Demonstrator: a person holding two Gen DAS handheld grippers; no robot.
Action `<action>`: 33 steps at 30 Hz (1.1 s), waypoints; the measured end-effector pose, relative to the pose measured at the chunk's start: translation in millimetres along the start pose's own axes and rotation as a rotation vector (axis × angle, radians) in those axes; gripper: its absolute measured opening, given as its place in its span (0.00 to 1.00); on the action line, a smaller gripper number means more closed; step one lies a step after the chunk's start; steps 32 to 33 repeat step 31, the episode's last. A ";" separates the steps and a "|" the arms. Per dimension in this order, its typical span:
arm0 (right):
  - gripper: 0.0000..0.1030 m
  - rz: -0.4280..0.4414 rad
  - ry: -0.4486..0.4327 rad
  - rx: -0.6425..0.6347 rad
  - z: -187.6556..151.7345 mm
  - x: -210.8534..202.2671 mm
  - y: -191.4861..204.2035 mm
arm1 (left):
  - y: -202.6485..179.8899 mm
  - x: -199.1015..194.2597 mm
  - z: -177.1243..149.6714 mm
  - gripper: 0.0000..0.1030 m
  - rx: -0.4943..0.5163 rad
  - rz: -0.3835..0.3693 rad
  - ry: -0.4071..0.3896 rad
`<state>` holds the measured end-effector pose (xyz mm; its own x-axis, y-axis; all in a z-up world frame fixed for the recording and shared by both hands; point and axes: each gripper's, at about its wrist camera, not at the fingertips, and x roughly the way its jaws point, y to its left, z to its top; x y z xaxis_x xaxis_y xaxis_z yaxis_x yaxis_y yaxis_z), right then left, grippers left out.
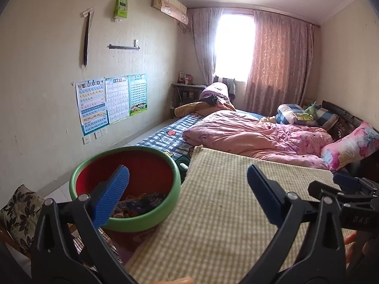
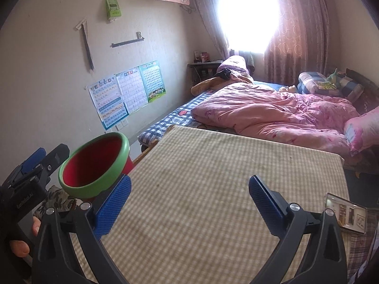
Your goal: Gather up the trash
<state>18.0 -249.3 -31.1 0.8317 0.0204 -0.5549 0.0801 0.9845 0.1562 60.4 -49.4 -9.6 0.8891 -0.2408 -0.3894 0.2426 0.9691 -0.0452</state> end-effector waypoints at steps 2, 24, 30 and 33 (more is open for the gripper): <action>0.93 -0.002 -0.002 0.001 -1.4 -4.5 -4.7 | -6.4 -2.0 -1.1 0.95 0.001 -0.001 0.001; 0.93 -0.120 0.144 0.102 -60.7 -4.6 -88.2 | -43.8 -4.4 -15.9 0.95 0.031 -0.003 0.079; 0.93 -0.242 0.235 0.196 -102.5 -1.7 -125.0 | -32.9 2.4 -23.2 0.95 -0.009 0.014 0.129; 0.93 -0.254 0.241 0.207 -107.2 -1.7 -130.0 | -31.7 3.1 -23.8 0.95 -0.012 0.015 0.134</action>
